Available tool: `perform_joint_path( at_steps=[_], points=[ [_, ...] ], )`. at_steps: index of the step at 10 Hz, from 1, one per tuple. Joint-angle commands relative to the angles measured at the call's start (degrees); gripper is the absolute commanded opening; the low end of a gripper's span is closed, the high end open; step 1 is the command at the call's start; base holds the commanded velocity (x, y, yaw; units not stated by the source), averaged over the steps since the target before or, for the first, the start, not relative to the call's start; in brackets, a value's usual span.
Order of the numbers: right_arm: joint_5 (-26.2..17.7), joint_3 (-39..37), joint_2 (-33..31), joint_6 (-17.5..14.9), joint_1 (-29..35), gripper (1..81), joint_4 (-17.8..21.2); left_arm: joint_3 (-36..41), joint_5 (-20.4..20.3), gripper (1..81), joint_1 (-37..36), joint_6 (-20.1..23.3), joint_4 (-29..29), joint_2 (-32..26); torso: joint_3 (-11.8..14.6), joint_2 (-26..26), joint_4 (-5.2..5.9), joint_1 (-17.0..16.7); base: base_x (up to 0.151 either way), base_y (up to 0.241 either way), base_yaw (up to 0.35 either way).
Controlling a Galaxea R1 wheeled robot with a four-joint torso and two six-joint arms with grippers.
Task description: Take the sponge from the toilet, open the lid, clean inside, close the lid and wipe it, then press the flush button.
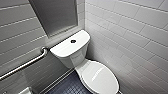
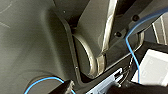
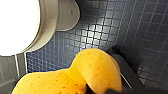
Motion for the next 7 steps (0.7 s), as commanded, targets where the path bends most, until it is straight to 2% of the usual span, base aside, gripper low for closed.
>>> perform_joint_path(
  at_steps=[1,3,4,7],
  points=[
    [-6.12,11.47,-8.41,-0.34,11.99,1.0,-1.7,1.26,4.62,81.1,1.32,0.34,0.29,0.26,0.0,0.0,0.0,0.0,0.0,0.0,0.0],
    [-11.59,12.72,-4.88,0.1,19.02,1.0,-1.61,1.18,4.62,81.1,1.32,0.34,0.21,0.26,0.0,0.0,0.0,0.0,0.0,0.0,0.0],
    [-15.72,12.45,-1.9,0.27,23.32,1.0,-1.61,1.18,4.62,81.1,1.32,0.34,0.21,0.26,0.0,0.0,0.0,0.0,0.0,0.0,0.0],
    [-26.44,6.21,10.23,1.06,33.43,1.0,-1.7,1.26,4.71,81.1,1.32,0.34,0.21,0.17,0.0,0.0,0.0,0.0,0.0,0.0,0.0]
  ],
)
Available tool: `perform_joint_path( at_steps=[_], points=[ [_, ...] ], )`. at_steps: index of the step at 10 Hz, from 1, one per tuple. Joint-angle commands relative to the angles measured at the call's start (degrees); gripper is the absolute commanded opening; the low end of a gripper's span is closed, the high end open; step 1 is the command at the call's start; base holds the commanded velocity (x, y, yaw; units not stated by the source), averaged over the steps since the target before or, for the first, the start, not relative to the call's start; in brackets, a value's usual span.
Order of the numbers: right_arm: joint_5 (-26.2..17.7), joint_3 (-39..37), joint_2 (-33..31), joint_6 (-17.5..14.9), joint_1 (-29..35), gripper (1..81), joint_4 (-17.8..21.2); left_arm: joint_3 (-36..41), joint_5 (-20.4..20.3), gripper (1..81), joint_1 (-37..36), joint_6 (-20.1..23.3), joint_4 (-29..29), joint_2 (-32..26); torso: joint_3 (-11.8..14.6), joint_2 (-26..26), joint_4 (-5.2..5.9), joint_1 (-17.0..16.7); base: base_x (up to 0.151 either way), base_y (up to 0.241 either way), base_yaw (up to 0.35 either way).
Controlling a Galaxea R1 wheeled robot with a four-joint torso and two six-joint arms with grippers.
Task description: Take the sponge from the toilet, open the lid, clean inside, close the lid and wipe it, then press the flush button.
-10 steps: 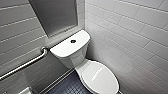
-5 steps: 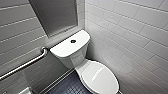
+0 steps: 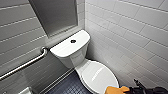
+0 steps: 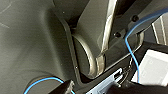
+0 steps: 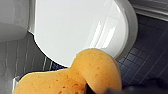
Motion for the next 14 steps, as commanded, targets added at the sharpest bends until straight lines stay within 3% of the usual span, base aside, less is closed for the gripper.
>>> perform_joint_path(
  at_steps=[1,3,5,7,11,14],
  points=[
    [-15.17,-5.18,9.93,1.39,13.64,1.0,-0.08,1.15,4.82,81.1,1.32,0.25,0.12,0.09,0.0,0.0,0.0,0.0,0.0,0.0,0.0],
    [-17.65,-12.81,18.98,1.3,17.16,1.0,-0.25,1.16,4.73,81.1,1.32,0.33,-0.14,-0.35,-0.02,0.0,0.0,0.0,0.0,0.0,0.0],
    [-17.03,-21.55,27.46,1.13,18.13,1.0,-2.98,1.06,4.73,81.1,1.32,0.25,-0.23,-0.35,-0.02,0.0,0.0,0.0,0.0,0.0,0.0],
    [-12.46,-31.48,36.86,1.48,18.66,1.0,-8.87,0.98,4.73,81.1,1.5,0.25,-0.49,-0.53,-0.02,0.02,0.0,0.0,0.0,0.0,0.0],
    [-10.11,-46.66,49.93,0.77,21.2,1.0,-9.74,0.8,4.9,81.1,1.59,0.25,-0.58,-0.7,-0.02,0.02,0.0,0.0,0.0,0.0,0.0],
    [-7.19,-55.9,56.36,0.6,19.2,1.0,-11.24,0.8,4.9,81.1,1.59,0.25,-0.58,-0.7,-0.04,0.02,0.0,0.0,0.0,0.0,0.0]
  ],
)
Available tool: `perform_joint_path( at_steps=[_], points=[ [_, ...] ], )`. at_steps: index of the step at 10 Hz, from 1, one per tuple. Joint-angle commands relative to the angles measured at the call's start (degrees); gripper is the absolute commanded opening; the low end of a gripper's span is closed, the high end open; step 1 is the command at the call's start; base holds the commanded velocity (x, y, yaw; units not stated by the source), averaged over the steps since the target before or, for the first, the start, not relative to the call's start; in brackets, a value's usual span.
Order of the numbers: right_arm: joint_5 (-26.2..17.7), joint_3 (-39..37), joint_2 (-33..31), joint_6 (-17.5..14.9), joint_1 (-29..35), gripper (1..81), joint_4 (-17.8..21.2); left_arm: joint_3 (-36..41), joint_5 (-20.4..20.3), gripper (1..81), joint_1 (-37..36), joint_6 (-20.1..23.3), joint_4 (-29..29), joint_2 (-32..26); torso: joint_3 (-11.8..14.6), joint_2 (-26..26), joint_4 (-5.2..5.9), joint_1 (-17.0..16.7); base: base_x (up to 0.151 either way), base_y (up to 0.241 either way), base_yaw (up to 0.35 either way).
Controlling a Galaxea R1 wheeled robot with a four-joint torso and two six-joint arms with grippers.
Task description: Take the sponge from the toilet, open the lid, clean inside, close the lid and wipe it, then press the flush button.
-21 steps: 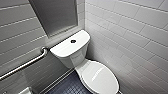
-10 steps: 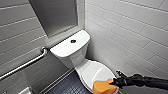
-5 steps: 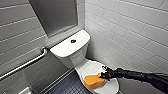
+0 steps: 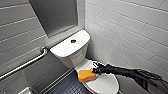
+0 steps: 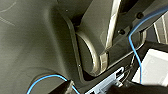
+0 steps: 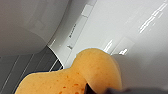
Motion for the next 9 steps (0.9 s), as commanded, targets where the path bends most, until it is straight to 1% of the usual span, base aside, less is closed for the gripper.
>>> perform_joint_path(
  at_steps=[1,3,5,6,7,8,9],
  points=[
    [2.39,-8.09,6.29,-0.25,4.66,1.0,-3.61,0.8,4.84,81.1,1.54,0.29,-0.45,0.03,0.0,0.0,0.0,0.0,0.0,0.0,0.0],
    [5.28,-13.86,8.48,-0.25,-0.19,1.0,-4.58,0.8,4.93,81.1,1.54,0.28,-0.45,-0.14,0.0,0.0,0.0,0.0,0.0,0.0,0.0],
    [5.91,-15.47,7.96,-0.25,-3.36,1.0,-4.84,0.98,4.93,81.1,1.54,0.29,-0.45,-0.15,0.0,0.0,0.0,0.0,0.0,0.0,0.0],
    [5.64,-14.59,6.29,-0.16,-4.41,1.0,-4.76,0.98,4.93,81.1,1.62,0.29,-0.45,-0.15,0.0,0.0,-0.02,0.0,0.0,0.0,0.0],
    [5.29,-12.16,3.85,0.18,-5.64,1.0,-4.76,0.98,4.84,81.1,1.71,0.29,-0.45,-0.23,0.0,0.0,-0.02,0.0,0.0,0.0,0.0],
    [4.94,-8.18,0.75,0.45,-6.7,1.0,-4.84,0.98,4.75,81.1,1.71,0.29,-0.45,-0.32,0.02,0.0,-0.05,0.0,0.0,0.0,0.0],
    [4.94,-2.59,-3.96,0.54,-7.66,1.0,-4.76,0.98,4.58,81.1,1.71,0.29,-0.36,-0.15,0.02,0.0,-0.05,0.0,0.0,0.0,0.0]
  ],
)
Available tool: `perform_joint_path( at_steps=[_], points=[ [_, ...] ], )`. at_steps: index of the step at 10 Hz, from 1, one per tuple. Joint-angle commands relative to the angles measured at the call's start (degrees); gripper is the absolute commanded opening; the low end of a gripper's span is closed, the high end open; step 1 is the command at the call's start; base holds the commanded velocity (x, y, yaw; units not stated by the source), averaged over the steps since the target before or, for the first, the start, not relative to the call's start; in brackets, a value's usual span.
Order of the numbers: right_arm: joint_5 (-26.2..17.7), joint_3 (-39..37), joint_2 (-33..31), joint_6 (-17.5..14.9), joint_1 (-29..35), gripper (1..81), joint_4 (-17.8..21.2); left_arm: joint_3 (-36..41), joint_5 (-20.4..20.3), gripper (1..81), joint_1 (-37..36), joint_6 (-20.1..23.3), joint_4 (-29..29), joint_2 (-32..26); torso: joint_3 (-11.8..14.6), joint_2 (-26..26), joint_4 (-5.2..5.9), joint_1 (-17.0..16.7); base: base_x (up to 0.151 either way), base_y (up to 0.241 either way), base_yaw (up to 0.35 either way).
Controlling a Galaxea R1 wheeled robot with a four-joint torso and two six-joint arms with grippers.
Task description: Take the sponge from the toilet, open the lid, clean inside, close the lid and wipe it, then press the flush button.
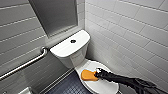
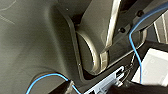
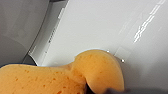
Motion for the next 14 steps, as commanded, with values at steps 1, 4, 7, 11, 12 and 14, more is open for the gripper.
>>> perform_joint_path(
  at_steps=[1,4,7,11,12,14],
  points=[
    [-8.54,14.87,-11.32,0.48,-0.69,1.0,-0.13,1.06,4.52,81.1,1.46,0.29,-0.32,0.27,0.0,0.0,0.0,0.0,0.0,0.0,0.0],
    [-8.46,23.43,-20.49,1.36,-3.59,1.0,-0.03,1.06,4.52,81.1,1.37,0.29,-0.15,0.45,0.0,0.0,0.0,0.0,0.0,0.0,0.0],
    [-7.58,27.64,-27.33,1.8,-7.54,1.0,0.14,1.06,4.52,81.1,1.37,0.29,-0.15,0.19,0.0,0.0,0.0,0.0,0.0,0.0,0.0],
    [-3.89,38.27,-43.84,4.52,-10.54,1.0,0.23,1.15,4.6,81.1,1.37,0.29,0.21,0.63,0.0,0.0,0.0,0.0,0.0,0.0,0.0],
    [-2.68,40.29,-47.44,5.13,-11.67,1.0,0.23,1.15,4.6,81.1,1.36,0.29,0.21,0.63,0.0,0.0,0.0,0.0,0.0,0.0,0.0],
    [2.5,40.85,-52.99,5.93,-17.36,1.0,0.49,1.06,4.43,81.1,1.29,0.29,-0.23,0.19,0.0,0.0,0.0,0.0,0.0,0.0,0.0]
  ],
)
